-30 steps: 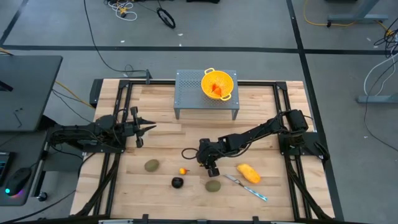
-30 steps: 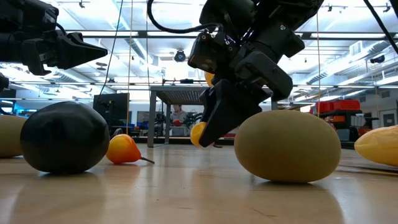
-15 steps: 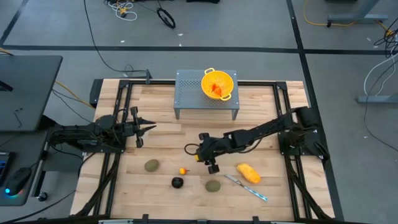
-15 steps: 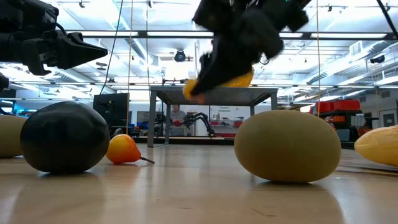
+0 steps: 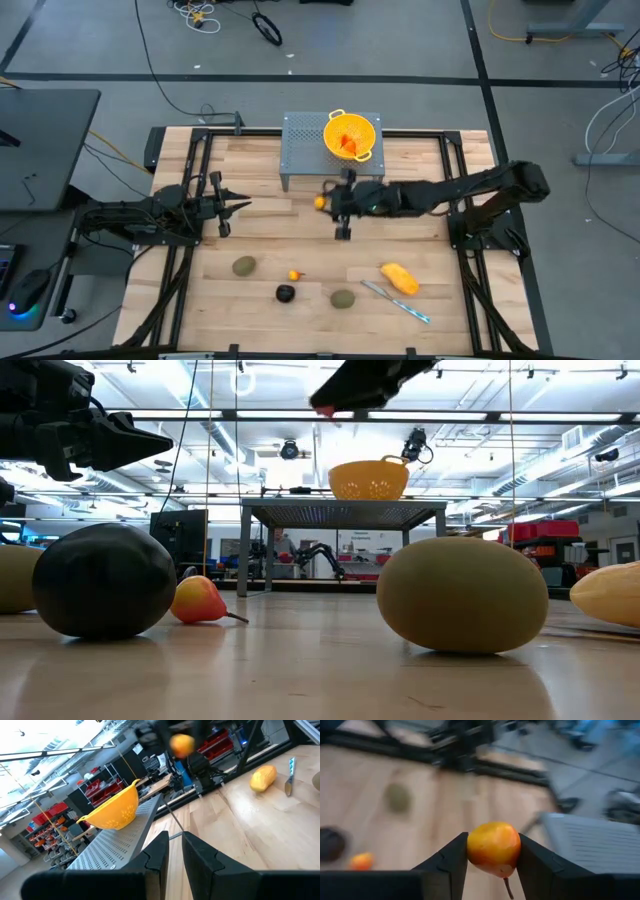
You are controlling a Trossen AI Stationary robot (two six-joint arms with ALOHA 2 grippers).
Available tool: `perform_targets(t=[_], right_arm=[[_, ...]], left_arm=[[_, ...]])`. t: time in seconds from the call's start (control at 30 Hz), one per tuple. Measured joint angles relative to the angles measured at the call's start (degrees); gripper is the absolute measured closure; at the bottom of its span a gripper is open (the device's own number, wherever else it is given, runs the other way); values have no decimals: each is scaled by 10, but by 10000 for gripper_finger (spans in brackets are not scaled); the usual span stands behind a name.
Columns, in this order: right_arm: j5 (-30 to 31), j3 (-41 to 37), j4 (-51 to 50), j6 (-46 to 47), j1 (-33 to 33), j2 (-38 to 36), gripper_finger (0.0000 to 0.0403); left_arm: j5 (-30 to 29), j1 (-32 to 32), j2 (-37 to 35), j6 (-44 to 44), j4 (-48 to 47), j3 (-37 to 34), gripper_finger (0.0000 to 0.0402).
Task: Pick & Place Fruit
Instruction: Put the peach into the yellow strainer bowl on the shelf
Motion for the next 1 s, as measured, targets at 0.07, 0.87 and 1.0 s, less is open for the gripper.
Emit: perform_targets(t=[0.07,0.87,1.0], right_arm=[[30,0,2,-1,-17,-17,253],[97,0,-52,121,-241,-67,229],[60,0,-54,121,-253,-67,219]], left_arm=[[0,0,0,0,0,0,338],[0,0,0,0,0,0,338],[0,0,0,0,0,0,338]])
